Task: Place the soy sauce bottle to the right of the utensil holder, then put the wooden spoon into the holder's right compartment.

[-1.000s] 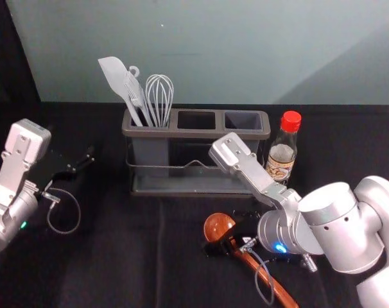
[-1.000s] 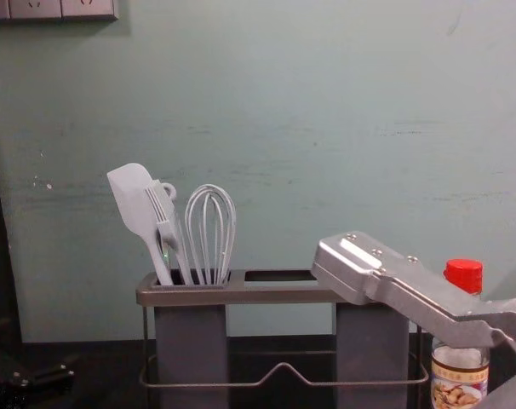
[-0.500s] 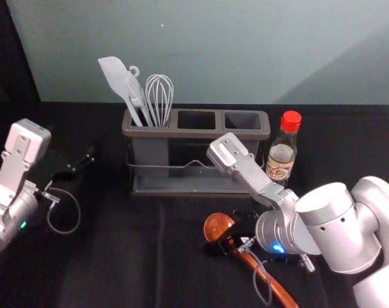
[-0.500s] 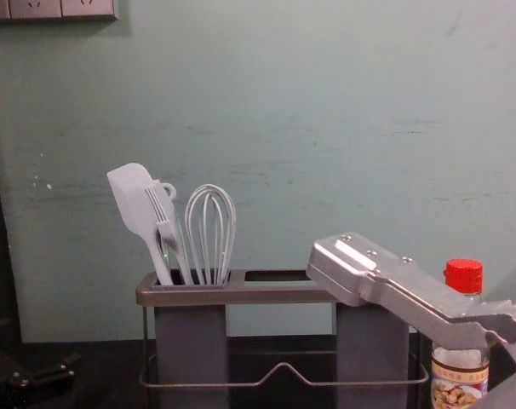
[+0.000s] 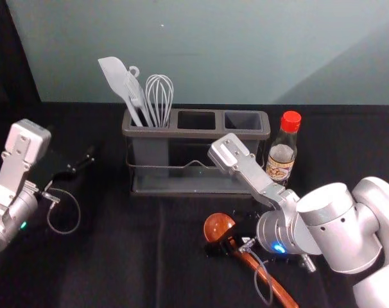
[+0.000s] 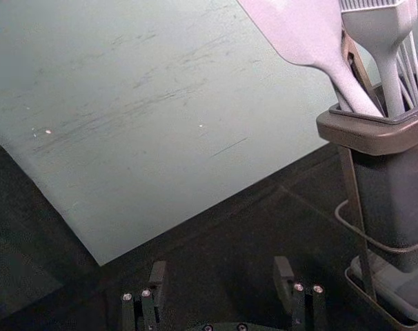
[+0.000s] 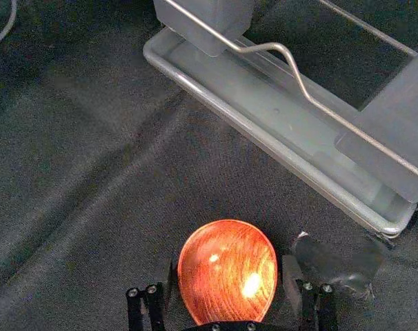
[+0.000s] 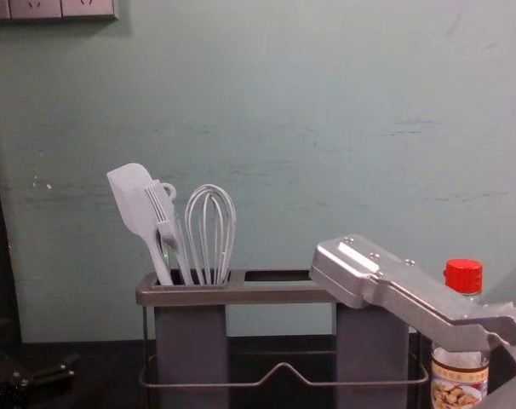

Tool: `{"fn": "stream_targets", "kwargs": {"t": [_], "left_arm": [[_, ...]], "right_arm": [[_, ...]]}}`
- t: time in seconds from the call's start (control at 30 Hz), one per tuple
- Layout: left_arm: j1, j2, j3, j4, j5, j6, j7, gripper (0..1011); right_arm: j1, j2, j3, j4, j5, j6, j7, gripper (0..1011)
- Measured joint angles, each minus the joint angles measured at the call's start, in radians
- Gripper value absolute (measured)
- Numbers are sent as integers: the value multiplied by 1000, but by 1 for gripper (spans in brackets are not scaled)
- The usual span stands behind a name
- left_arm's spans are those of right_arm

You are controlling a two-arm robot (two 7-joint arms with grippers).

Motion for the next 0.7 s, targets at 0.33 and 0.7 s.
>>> {"fn": "stream_targets", "kwargs": {"t": [0.33,0.7], "left_arm": [[0,0,0,0,0,0,0,1000],[0,0,0,0,0,0,0,1000]], "right_arm": [[0,-5,4,9,-18,-15,17,896],[-18,-6,28,-32,-38,-7,32,838]]}}
